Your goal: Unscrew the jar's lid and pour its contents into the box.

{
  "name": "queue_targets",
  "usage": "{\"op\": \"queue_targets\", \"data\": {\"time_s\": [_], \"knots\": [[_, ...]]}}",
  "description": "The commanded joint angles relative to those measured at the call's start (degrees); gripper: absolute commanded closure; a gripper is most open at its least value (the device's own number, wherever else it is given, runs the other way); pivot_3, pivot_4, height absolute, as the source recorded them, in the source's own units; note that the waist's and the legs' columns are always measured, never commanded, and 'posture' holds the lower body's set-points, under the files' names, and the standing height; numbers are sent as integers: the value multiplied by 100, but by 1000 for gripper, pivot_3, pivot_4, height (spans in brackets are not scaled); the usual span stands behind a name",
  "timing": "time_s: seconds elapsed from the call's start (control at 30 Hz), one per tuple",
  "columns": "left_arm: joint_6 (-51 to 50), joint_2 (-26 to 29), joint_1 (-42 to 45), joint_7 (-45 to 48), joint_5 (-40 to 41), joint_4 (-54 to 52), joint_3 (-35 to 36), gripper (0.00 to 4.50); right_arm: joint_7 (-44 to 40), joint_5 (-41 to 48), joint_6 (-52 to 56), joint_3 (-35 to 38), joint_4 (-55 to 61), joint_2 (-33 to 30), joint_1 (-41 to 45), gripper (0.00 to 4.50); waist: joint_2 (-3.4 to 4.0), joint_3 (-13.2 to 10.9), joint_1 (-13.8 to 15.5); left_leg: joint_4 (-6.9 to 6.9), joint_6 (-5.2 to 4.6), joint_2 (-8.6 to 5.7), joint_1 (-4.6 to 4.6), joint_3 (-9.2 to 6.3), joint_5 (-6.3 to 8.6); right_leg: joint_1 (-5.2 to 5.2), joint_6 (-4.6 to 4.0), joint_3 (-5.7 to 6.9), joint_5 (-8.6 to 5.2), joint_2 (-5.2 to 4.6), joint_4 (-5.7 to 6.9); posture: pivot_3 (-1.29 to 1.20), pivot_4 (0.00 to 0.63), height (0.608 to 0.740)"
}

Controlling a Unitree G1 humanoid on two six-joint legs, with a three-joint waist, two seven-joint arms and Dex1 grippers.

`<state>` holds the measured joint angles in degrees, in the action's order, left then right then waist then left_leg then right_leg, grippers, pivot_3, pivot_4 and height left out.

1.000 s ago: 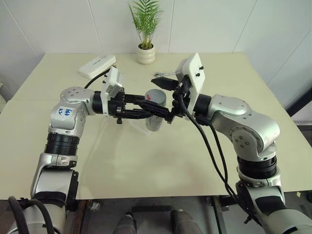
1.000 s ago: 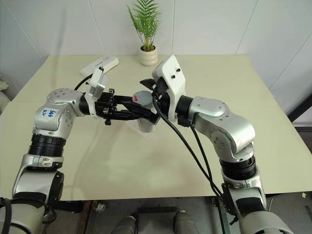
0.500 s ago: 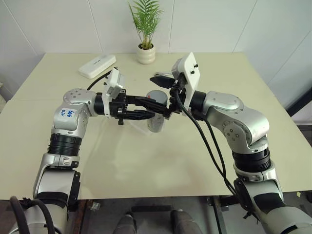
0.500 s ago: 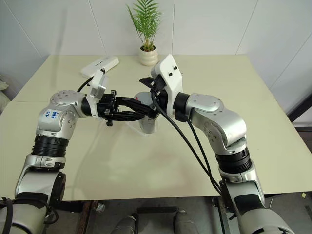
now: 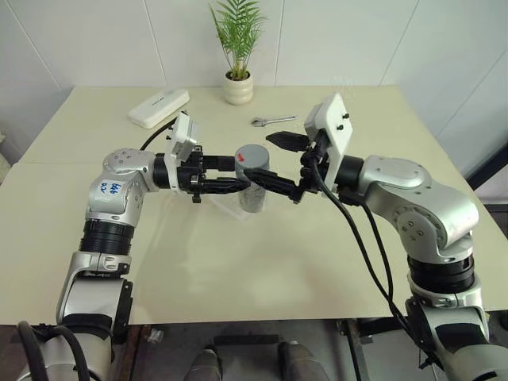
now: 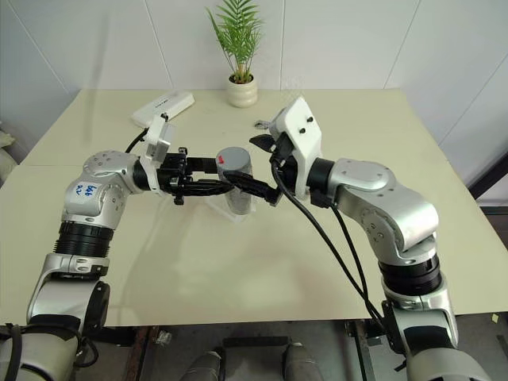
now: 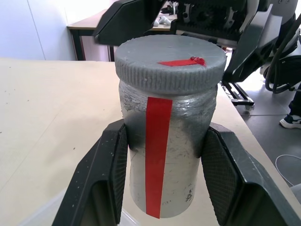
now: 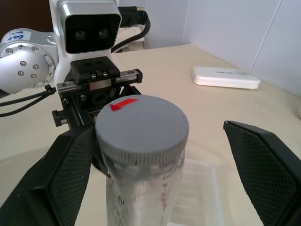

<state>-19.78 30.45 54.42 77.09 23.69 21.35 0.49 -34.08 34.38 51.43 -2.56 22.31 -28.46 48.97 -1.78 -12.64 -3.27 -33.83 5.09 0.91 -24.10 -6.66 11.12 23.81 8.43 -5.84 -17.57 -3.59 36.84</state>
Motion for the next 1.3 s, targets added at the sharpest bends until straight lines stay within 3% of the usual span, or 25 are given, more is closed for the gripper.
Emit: {"op": "queue_targets", "data": {"time_s": [0.03,0.23,0.57,1.3], "knots": [[132,8,5,54,135,-64,138,2571,152,182,95,316,300,-1,49,0,0,0,-2,0,0,0,0,0,0,0,0,0,0,0,0,0,150,740],[145,-65,48,85,108,-44,106,2571,115,578,178,254,449,280,88,0,0,0,2,0,0,0,0,0,0,0,0,0,0,0,1,0,150,740],[115,-90,53,121,85,-139,57,2571,136,-48,-233,-237,-204,436,298,0,0,0,-2,0,0,0,1,0,0,0,0,0,0,1,1,0,150,740],[191,-151,45,150,64,-152,-17,2571,93,-426,-504,-293,-761,721,684,0,0,0,1,2,0,0,0,0,0,0,0,0,0,0,-1,0,150,740]]}}
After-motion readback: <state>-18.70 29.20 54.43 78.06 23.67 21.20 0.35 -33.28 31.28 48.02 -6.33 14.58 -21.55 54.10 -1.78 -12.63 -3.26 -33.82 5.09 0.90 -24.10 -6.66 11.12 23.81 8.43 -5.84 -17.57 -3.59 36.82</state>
